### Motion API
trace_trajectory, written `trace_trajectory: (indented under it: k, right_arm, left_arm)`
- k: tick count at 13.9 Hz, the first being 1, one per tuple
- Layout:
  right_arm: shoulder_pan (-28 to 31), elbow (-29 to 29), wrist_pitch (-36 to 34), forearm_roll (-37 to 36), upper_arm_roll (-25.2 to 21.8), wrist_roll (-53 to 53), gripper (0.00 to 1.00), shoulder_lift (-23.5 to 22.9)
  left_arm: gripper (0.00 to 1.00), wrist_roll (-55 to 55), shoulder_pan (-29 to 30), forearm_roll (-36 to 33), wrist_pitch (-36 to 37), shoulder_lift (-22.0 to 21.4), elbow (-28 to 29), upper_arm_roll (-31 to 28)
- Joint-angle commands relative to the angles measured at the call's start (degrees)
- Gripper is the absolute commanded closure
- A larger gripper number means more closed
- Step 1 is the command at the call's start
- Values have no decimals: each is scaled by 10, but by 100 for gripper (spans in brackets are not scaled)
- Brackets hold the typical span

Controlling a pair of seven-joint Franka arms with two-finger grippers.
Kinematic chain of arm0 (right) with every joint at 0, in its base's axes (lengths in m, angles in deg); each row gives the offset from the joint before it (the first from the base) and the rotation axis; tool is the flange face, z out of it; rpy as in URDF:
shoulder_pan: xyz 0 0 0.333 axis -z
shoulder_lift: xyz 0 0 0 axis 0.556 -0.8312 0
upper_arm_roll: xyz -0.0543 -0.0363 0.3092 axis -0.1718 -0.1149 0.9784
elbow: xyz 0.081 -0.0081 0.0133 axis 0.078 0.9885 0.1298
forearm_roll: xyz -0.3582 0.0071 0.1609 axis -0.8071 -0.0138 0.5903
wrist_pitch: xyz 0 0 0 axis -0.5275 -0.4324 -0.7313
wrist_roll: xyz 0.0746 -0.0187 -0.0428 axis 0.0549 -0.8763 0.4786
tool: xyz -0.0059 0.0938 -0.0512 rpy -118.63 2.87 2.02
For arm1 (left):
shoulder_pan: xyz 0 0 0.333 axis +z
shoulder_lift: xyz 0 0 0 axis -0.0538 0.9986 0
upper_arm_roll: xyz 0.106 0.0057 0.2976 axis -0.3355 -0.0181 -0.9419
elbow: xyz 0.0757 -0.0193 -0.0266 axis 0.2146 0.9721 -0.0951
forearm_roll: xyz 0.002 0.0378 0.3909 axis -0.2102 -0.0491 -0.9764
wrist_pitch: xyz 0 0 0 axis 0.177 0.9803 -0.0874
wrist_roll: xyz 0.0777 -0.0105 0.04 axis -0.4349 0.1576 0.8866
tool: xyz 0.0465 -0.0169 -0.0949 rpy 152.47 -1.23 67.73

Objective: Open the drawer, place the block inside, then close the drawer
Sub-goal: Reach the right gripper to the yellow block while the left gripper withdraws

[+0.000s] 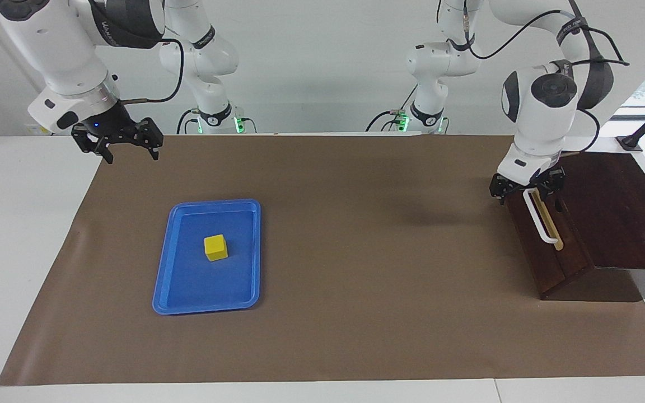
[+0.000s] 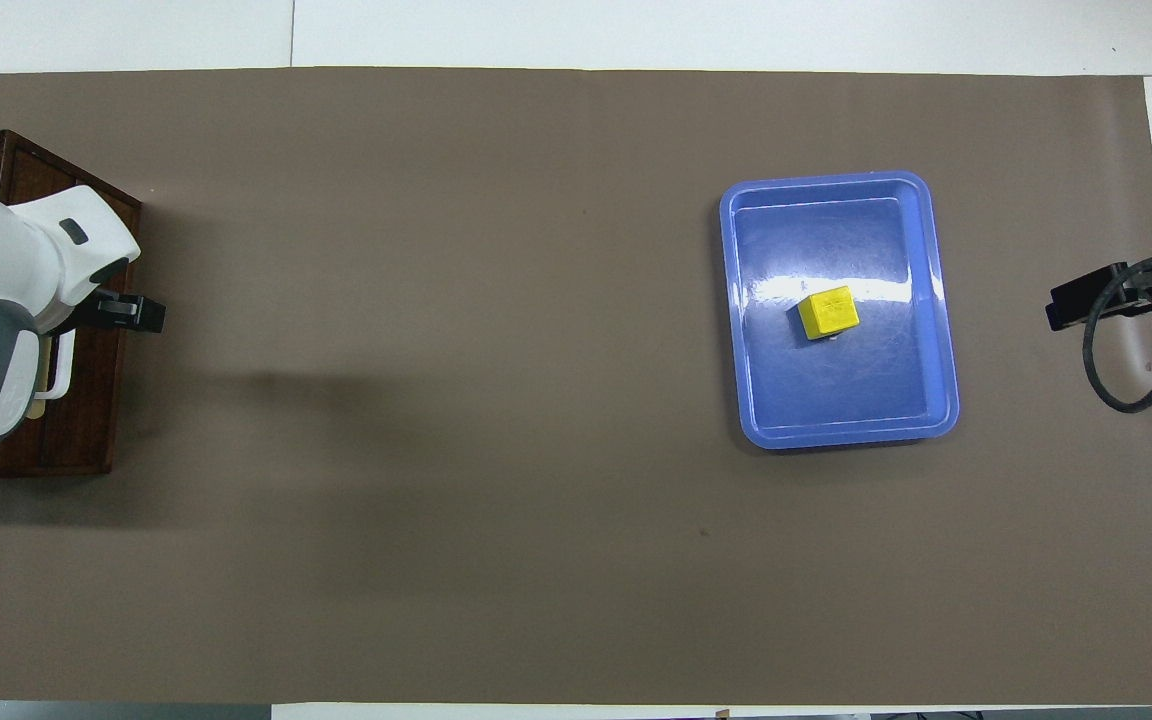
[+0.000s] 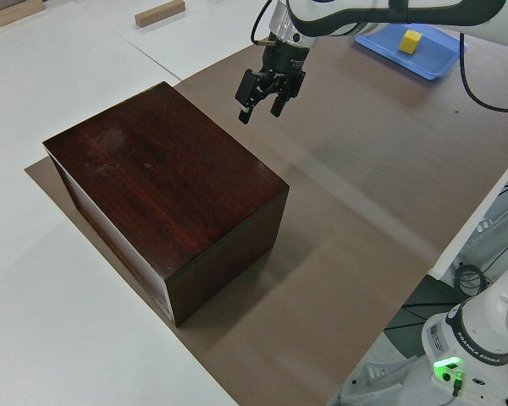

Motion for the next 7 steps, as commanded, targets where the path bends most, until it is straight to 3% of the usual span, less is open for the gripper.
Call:
trace_trajectory:
  k: [1,4,7]
  right_arm:
    - [2,20,17,-10,2,5,0,13]
    - [5,58,51,16,1,-94,0,19]
    - [8,84,70,71,1,-258,0,6]
  left_arm:
    - [0,-7,15,-33,-50,13,19,-2]
    - [0,-7,36,-47,-109,17,49,-2]
    - [0,-6,38,-62,-126,26,59,-1]
